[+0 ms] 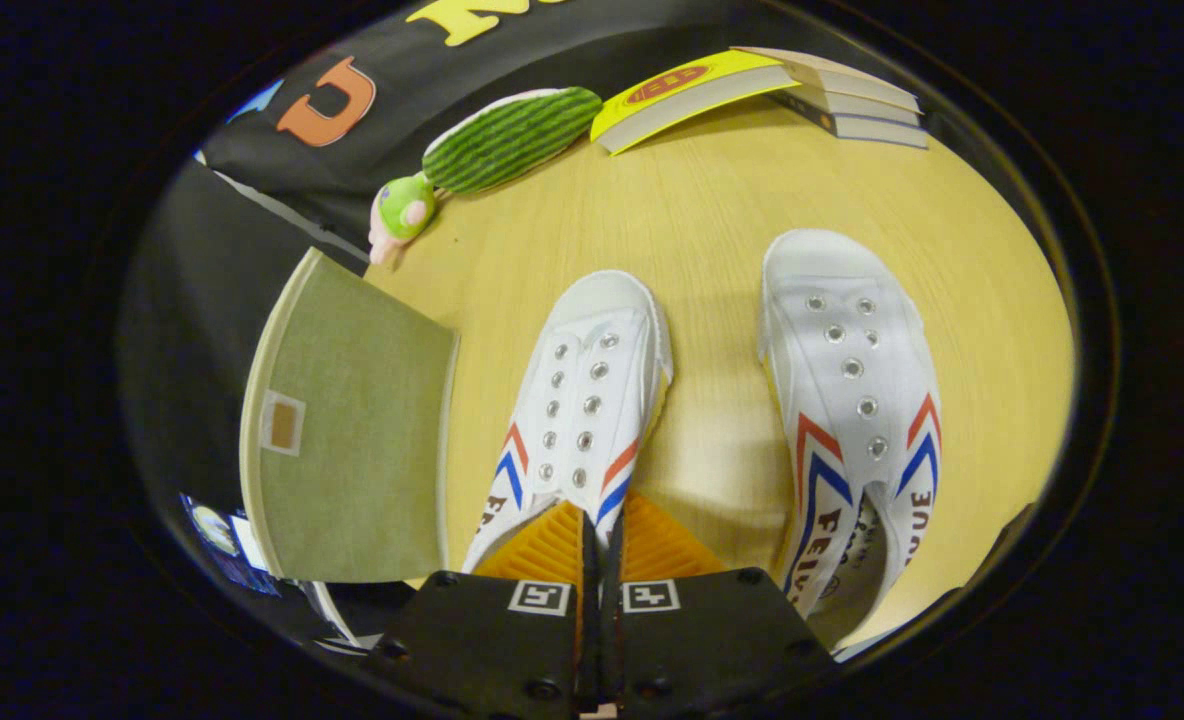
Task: Open the storage box then place both shoes into the box .Put the left shoe in first, then the right shoe, with the right side of both shoes facing outward in a uniform manner.
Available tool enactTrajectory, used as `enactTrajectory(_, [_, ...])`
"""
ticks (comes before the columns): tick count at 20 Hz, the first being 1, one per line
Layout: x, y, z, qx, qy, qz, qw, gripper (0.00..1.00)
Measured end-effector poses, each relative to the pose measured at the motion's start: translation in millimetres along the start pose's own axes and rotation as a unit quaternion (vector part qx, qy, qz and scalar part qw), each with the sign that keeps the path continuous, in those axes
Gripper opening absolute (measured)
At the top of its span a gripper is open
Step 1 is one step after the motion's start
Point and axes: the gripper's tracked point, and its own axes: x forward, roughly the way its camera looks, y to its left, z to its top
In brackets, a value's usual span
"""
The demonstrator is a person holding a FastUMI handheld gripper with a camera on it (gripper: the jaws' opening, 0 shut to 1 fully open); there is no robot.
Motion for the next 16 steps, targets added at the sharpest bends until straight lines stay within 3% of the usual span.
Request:
enactTrajectory(4, [-23,26,1,0.032,-0.014,0.040,0.999,0.05])
enactTrajectory(8, [-75,67,12,0.024,-0.051,0.039,0.998,0.05])
enactTrajectory(13, [-152,174,23,-0.016,-0.092,0.081,0.992,0.05])
enactTrajectory(16, [-160,230,21,-0.036,-0.091,0.098,0.990,0.05])
